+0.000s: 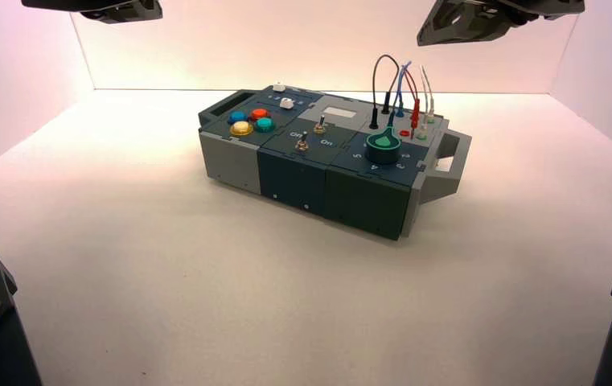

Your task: Insert the red wire.

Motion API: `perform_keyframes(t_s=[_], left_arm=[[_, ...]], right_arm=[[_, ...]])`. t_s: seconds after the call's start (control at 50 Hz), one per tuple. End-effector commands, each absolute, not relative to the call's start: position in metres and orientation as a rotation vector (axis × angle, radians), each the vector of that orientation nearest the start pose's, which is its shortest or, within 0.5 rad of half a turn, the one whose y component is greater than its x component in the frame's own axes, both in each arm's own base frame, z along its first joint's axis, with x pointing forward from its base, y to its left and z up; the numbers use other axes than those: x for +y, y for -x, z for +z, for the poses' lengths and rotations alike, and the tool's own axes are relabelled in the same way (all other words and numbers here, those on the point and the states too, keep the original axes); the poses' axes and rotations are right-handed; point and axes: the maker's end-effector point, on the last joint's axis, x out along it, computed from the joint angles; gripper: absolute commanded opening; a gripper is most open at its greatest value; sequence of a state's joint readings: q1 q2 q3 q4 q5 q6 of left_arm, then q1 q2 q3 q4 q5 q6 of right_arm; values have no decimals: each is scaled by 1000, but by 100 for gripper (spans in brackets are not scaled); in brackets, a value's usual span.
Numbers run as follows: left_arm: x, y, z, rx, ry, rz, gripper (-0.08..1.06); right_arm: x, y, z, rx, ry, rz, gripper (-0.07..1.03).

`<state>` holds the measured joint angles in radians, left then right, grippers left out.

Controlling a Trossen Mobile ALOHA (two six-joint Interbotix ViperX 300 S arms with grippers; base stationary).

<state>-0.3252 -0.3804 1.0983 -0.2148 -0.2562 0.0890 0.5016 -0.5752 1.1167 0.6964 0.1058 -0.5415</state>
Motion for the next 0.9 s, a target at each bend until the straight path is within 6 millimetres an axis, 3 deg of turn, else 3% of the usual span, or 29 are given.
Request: perform_keyframes(t_s=[0.02,0.68,0.9], left_arm=[[-98,-318,160,443,31,-244,-3],[-98,-318,161,442,33,-242,-3],[-98,-318,161,444,34,-243,-3]], right_arm=[[151,-251,164,626,-16,501,-2],[151,-248,158,646,-25,500,-2],[148,-251,137,694,-5,472,-2]])
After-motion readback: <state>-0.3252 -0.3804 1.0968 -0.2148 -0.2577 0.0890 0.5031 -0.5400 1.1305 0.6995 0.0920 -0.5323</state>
